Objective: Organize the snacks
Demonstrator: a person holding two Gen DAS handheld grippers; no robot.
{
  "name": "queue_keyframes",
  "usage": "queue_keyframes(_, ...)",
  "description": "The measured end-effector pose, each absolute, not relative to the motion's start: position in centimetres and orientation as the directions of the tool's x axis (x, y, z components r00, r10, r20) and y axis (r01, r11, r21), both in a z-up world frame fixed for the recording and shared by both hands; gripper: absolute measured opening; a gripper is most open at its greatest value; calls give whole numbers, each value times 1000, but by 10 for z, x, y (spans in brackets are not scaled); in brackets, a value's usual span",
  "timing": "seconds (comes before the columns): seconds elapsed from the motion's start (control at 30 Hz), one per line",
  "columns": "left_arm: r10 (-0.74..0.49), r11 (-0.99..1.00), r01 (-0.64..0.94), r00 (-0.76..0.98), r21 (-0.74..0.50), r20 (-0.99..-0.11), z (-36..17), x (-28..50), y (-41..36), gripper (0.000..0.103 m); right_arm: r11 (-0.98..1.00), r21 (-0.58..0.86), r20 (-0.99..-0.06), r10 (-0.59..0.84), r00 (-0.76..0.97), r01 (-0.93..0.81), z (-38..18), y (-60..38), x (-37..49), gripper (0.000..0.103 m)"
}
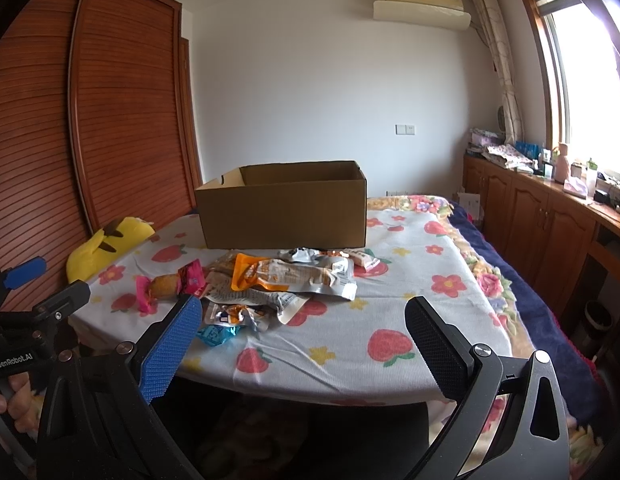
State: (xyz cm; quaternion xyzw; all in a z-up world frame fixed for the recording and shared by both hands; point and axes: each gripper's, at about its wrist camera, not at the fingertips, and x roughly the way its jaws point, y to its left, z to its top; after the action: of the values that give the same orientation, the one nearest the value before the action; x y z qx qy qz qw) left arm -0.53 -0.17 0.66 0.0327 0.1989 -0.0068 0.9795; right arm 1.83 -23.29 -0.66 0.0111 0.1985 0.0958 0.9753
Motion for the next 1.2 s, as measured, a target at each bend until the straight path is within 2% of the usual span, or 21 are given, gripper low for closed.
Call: queue_keyframes(1.2, -7, 998, 29, 926, 53, -378, 11, -5, -1, 103, 981, 59, -380, 192, 905, -184, -6, -234, 16, 103)
